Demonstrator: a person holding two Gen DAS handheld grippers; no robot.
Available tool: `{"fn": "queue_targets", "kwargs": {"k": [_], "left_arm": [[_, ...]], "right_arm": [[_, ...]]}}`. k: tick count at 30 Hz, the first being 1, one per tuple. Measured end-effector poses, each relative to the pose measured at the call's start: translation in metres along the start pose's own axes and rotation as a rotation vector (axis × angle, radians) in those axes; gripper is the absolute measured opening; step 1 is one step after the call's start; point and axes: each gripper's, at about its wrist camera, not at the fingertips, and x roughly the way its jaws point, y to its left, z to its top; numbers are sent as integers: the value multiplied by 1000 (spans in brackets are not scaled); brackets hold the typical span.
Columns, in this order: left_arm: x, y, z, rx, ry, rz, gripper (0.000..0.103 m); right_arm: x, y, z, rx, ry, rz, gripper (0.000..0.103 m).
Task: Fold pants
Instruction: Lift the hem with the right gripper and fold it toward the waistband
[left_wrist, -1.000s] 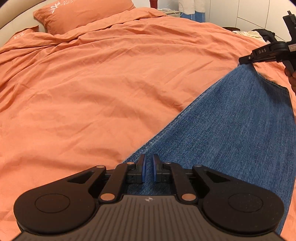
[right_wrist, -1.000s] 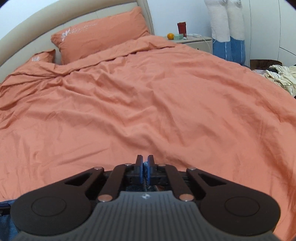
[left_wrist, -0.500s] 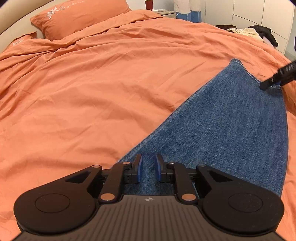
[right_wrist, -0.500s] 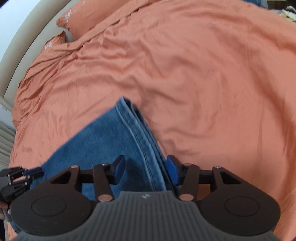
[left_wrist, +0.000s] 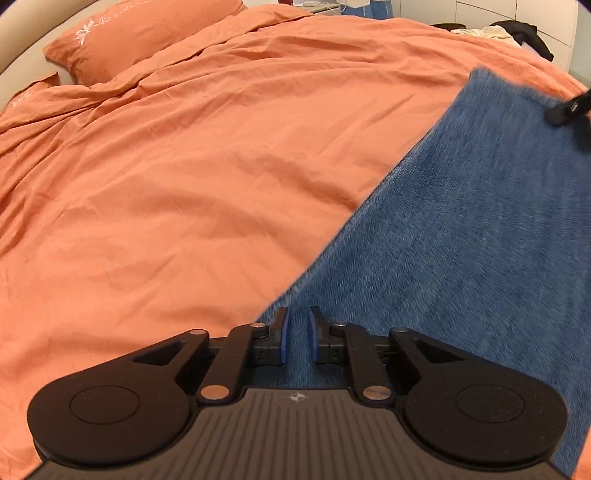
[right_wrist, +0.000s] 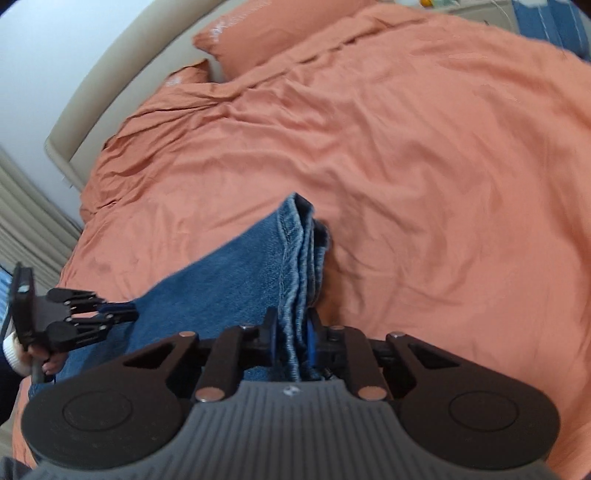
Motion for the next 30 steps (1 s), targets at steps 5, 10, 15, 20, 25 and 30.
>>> {"fn": "queue_targets", "kwargs": {"k": [5,10,15,20,25,30], "left_arm": [[4,-10,0,11,-15,54,16],[-37,-16,-19,-10,-49,-23,16],[-76,-61,-69,61,-70,-190,16],[-101,-85,-103,9,-95,-290,4],[-148,-67,-126,-33,-129,-314,11],[-204,-7,-159,-124,-158,-249,12]], "right_arm": [[-24,50,28,-78,-9,-60,9],[-53,111,55,-115,-21,-150,4],[-75,169,68,-129,-38,-220,1],[-83,229,64,-155,-52,-253,1],[-81,302,62,-210,-36,-236,1],[-61,392,49,-298,2,-170,1]]}}
